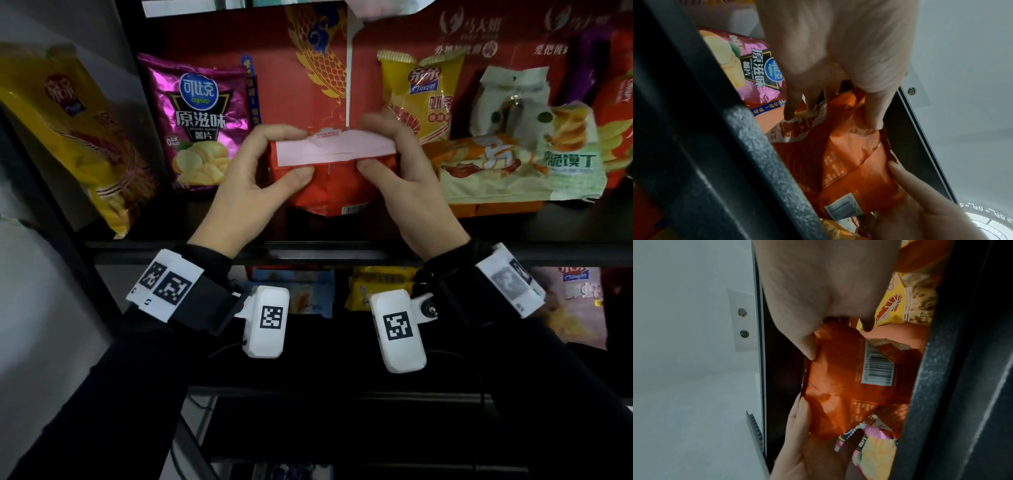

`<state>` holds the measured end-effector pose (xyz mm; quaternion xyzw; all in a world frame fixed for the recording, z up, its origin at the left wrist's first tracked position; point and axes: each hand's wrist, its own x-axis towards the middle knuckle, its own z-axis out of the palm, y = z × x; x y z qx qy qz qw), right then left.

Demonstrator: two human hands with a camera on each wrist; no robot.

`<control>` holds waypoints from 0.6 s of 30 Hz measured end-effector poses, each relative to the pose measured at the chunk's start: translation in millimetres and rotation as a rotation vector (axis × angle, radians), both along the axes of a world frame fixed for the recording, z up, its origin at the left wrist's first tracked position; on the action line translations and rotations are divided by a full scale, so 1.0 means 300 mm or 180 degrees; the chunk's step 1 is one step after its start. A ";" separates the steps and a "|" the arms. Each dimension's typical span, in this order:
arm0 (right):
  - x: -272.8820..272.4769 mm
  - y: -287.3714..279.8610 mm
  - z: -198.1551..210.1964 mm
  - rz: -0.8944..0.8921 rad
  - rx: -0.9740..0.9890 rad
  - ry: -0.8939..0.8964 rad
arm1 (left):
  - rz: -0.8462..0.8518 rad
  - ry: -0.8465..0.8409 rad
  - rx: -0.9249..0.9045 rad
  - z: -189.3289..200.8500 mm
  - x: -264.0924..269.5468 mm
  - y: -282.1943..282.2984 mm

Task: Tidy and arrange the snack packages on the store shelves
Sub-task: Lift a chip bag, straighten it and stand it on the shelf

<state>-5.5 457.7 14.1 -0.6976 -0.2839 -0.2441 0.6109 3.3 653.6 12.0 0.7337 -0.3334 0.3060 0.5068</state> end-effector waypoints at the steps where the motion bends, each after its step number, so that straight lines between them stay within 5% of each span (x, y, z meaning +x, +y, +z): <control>1: 0.004 -0.004 -0.003 -0.0097 -0.0041 -0.0080 | 0.0011 0.0064 -0.0001 0.000 -0.001 0.002; 8: -0.003 -0.014 0.006 -0.0188 0.0022 -0.0188 | 0.0268 -0.0278 0.0235 0.016 -0.024 0.011; 18: -0.005 -0.016 0.036 -0.0218 -0.0066 -0.0180 | 0.0279 0.0003 0.0224 0.040 -0.020 0.000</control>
